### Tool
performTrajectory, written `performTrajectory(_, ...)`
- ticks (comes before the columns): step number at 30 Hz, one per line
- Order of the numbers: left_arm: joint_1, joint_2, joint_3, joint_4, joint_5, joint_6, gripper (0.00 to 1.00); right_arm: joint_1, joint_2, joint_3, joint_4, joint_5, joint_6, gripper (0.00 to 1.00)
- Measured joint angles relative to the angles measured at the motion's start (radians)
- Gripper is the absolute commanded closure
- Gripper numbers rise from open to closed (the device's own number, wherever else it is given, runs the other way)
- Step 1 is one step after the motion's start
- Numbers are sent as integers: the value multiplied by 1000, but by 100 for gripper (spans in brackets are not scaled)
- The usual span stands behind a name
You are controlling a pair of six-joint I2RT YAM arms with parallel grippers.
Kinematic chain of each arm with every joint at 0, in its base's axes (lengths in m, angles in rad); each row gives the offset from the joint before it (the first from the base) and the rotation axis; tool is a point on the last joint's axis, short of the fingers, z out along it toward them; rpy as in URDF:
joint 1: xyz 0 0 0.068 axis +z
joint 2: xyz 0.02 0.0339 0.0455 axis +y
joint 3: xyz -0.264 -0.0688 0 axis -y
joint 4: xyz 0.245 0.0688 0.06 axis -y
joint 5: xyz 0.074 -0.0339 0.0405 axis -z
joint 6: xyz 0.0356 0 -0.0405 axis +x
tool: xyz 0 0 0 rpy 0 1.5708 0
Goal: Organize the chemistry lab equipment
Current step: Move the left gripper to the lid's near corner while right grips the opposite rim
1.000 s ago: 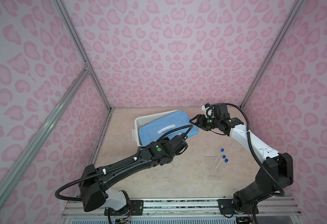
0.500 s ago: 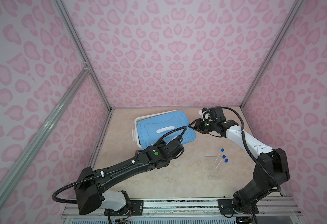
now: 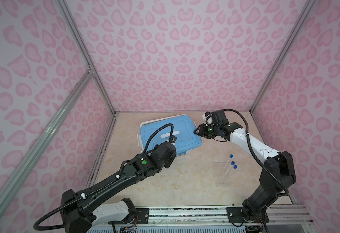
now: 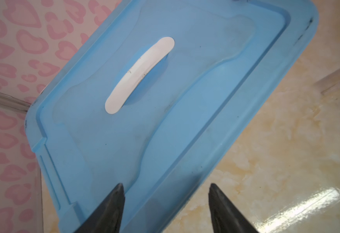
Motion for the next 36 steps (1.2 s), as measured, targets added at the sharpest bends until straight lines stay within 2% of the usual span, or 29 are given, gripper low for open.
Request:
performTrajectory(4,143,-92,0,5,79,-131,24,6,1,7,-14,26,-9,61)
performTrajectory(10,408,-167,-61,67,262,-301,25,2,2,-2,-7,21,-11,62)
performTrajectory(14,535,-159,-124,113,381,-368,25,2,1,-3,-5,16,-14,63)
performTrajectory(16,584,-137,-145,147,434,-387,28,2,-1,-6,-5,12,-15,65)
performTrajectory(22,632,-58,-146,211,507,-390,30,2,-6,-7,-6,5,-27,67)
performTrajectory(26,660,-22,-137,238,515,-384,40,3,-22,-7,-13,5,-29,68)
performTrajectory(36,678,-1,-136,236,513,-386,40,11,-22,-10,15,-10,-11,70)
